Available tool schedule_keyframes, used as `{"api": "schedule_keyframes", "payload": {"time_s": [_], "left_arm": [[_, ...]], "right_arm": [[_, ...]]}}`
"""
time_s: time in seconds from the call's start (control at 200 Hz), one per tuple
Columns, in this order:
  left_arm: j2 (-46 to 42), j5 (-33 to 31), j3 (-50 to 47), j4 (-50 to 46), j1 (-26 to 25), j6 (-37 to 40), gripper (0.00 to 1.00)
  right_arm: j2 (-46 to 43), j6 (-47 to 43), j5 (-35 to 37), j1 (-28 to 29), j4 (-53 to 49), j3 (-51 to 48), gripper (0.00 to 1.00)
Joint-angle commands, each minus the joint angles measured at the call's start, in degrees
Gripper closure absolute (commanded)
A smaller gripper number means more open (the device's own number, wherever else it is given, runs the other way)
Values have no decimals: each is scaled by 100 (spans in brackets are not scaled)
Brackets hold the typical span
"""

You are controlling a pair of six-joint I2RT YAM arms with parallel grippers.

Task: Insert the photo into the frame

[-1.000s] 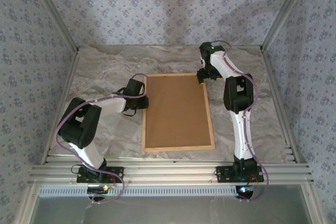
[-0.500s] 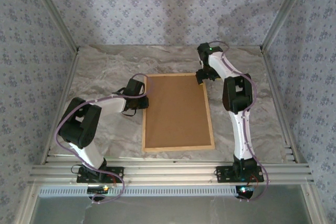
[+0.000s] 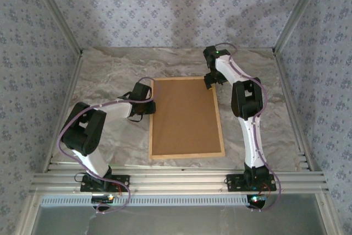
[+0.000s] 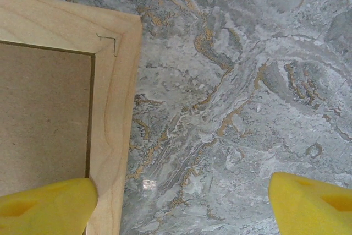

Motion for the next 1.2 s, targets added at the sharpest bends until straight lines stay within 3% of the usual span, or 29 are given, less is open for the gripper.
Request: {"api": "schedule_keyframes", "payload": {"time_s": [0.0,0.485,0.87,1.195], "left_arm": [[395,154,-136,-577,-24,176,79],[400,152,-141,-577,-6,202,79],[400,144,-154,-577,12,211,79],[400,152,-135,-577,20,220,79]], "right_arm": [[503,24,-578,257,-221,-210,14],[544,219,-882,262,-283,-76,19],[-479,227,-647,-12,-152,-135,20],[-329,174,-477,-235,-126,-137,25]]}}
